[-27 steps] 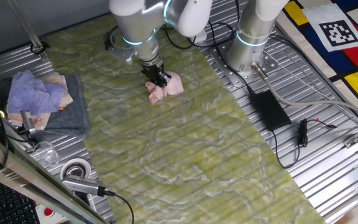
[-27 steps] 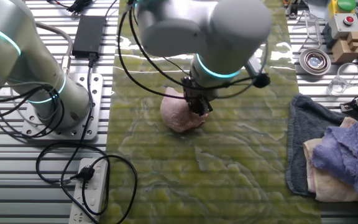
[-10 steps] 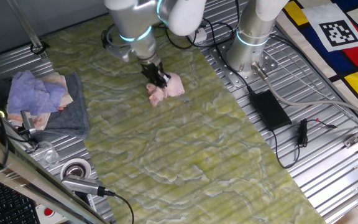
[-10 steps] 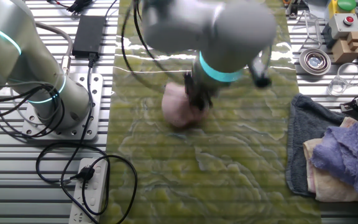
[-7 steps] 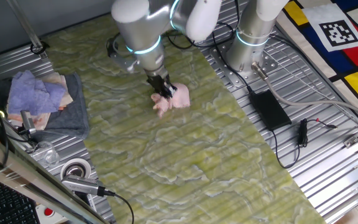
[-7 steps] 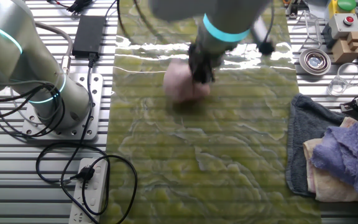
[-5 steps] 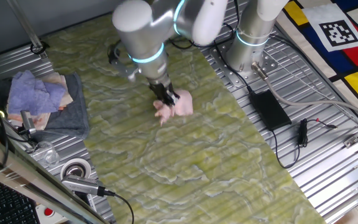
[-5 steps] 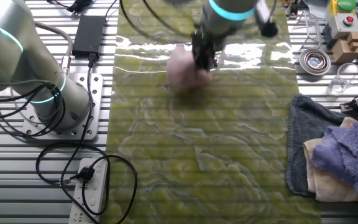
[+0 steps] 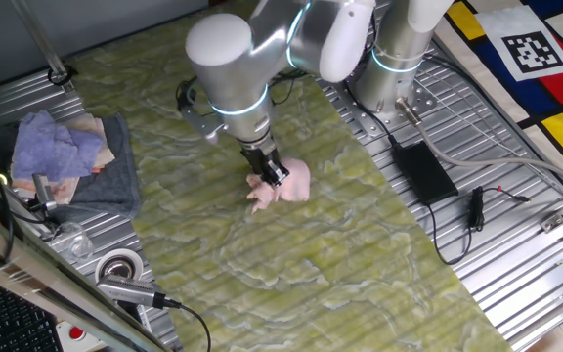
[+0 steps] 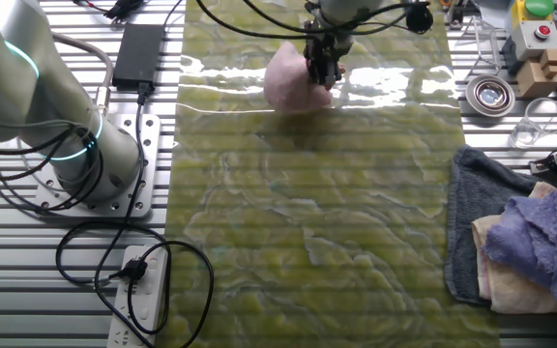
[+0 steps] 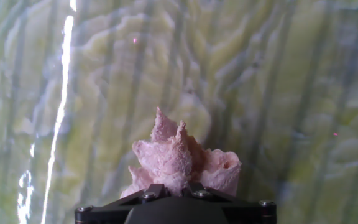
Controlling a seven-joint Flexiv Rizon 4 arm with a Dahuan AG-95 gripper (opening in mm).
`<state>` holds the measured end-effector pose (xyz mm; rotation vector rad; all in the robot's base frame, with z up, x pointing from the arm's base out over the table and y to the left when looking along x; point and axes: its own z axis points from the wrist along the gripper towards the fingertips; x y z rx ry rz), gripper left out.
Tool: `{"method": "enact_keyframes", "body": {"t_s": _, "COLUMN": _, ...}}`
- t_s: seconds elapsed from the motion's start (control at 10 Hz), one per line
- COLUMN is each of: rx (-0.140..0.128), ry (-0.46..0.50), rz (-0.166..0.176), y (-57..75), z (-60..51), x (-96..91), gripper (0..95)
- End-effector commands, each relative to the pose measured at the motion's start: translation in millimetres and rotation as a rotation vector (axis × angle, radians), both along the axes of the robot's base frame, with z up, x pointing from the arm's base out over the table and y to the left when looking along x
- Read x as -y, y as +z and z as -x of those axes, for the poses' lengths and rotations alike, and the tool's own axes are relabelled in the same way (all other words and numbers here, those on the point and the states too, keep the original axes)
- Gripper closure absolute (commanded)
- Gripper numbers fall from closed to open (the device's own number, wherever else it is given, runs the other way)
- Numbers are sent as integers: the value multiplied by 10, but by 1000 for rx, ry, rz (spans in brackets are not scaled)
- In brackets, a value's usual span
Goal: Clean the table with a cloth
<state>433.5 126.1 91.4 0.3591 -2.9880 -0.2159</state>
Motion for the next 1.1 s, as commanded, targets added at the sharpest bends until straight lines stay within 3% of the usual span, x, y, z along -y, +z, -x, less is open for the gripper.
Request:
{"method": "enact_keyframes", "body": {"t_s": 0.1, "rx": -18, "ry": 374, "rz": 64, "y": -10, "z": -208, "x": 523, "gripper": 950}}
{"method": "enact_keyframes", "body": {"t_s": 0.3, "rx": 7, "ry": 483, "rz": 30, "y": -10, "z": -208, "x": 523, "gripper": 950}}
{"method": "enact_keyframes", "body": {"t_s": 0.5, "rx": 10, "ry": 509, "rz": 22, "y": -10, "z": -208, "x": 523, "gripper": 950}}
{"method": "enact_keyframes", "body": {"t_s": 0.6, "rx": 10, "ry": 479, "rz": 22, "y": -10, "z": -208, "x": 523, "gripper": 950}}
{"method": "enact_keyframes", "body": {"t_s": 0.8, "rx": 4, "ry": 310, "rz": 29, "y": -10, "z": -208, "x": 523, "gripper": 950}}
{"method": "enact_keyframes", "body": {"t_s": 0.9, "rx": -1, "ry": 240, "rz": 34, "y": 22, "z": -209, "x": 409, "gripper": 950}}
{"method": "enact_keyframes", "body": {"t_s": 1.0, "rx": -12, "ry": 165, "rz": 49, "y": 126, "z": -148, "x": 84, "gripper": 950}}
{"method": "enact_keyframes", "body": {"t_s": 1.1, "rx": -13, "ry": 107, "rz": 60, "y": 173, "z": -74, "x": -112, "gripper": 950}}
